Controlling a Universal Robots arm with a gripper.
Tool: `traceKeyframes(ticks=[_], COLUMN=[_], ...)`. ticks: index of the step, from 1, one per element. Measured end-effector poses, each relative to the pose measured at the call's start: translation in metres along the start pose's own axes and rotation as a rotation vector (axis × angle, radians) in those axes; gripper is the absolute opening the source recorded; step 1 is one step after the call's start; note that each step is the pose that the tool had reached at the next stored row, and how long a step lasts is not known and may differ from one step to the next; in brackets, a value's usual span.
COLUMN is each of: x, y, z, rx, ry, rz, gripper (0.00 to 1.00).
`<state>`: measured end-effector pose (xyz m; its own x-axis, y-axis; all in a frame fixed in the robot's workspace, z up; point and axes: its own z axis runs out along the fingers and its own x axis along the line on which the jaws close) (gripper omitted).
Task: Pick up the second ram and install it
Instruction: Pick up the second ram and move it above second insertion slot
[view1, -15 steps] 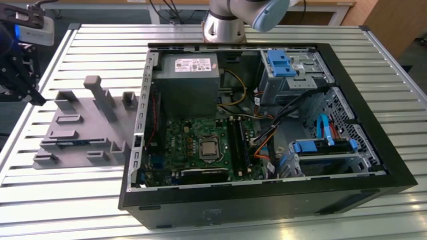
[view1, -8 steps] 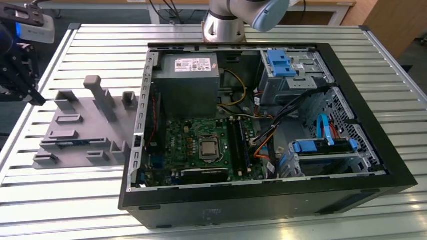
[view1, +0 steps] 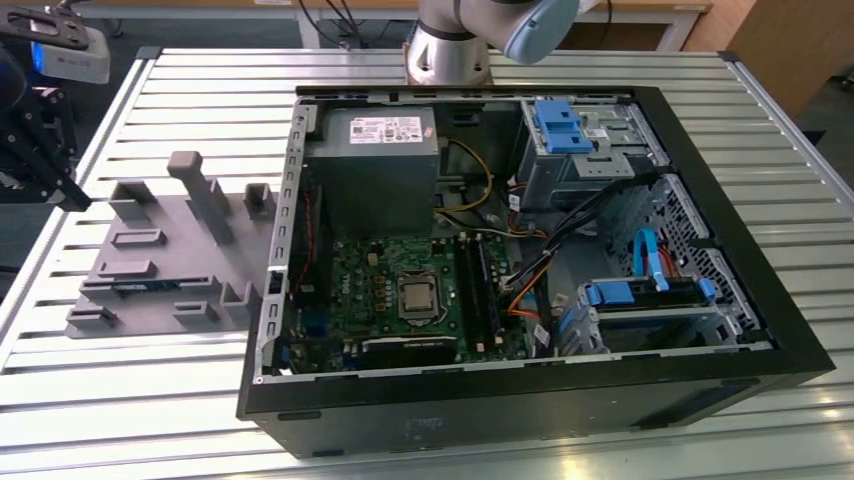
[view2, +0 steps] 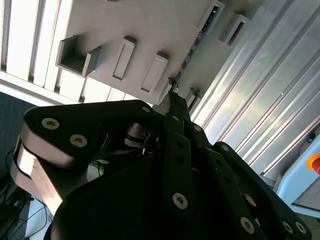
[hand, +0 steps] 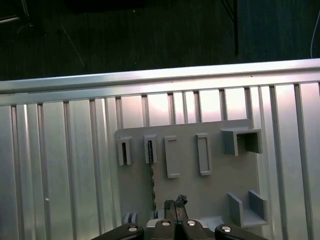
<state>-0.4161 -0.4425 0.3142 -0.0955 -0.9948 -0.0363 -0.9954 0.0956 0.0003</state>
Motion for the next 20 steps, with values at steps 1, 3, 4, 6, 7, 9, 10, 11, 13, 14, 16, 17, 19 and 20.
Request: traceKeyframes(ticks=[1, 3, 4, 6, 7, 9, 10, 11, 13, 14, 16, 17, 19, 20], x=[0.0, 0.0, 0.0, 0.0, 0.0, 0.0, 0.0, 0.0, 0.0, 0.0, 0.0, 0.0, 0.0, 0.0], y=[0.0, 0.0, 0.0, 0.0, 0.0, 0.0, 0.0, 0.0, 0.0, 0.0, 0.0, 0.0, 0.0, 0.0], z=[0.0, 0.0, 0.0, 0.0001, 0.0001, 0.0001, 0.0001, 0.0001, 0.0001, 0.0001, 0.0001, 0.0001, 0.0001, 0.0001], rx=[0.0, 0.0, -0.0001, -0.0004, -0.0006, -0.0007, -0.0007, -0.0007, -0.0007, -0.0007, -0.0008, -0.0008, -0.0008, -0.0008], ry=[0.0, 0.0, 0.0, 0.0001, 0.0002, 0.0001, 0.0001, 0.0001, 0.0001, 0.0001, 0.0001, 0.0001, 0.0001, 0.0001], rz=[0.0, 0.0, -0.001, -0.012, -0.016, -0.018, -0.019, -0.019, -0.02, -0.02, -0.021, -0.021, -0.022, -0.022], gripper=[0.11, 0.11, 0.11, 0.11, 0.11, 0.11, 0.11, 0.11, 0.11, 0.11, 0.11, 0.17, 0.24, 0.24])
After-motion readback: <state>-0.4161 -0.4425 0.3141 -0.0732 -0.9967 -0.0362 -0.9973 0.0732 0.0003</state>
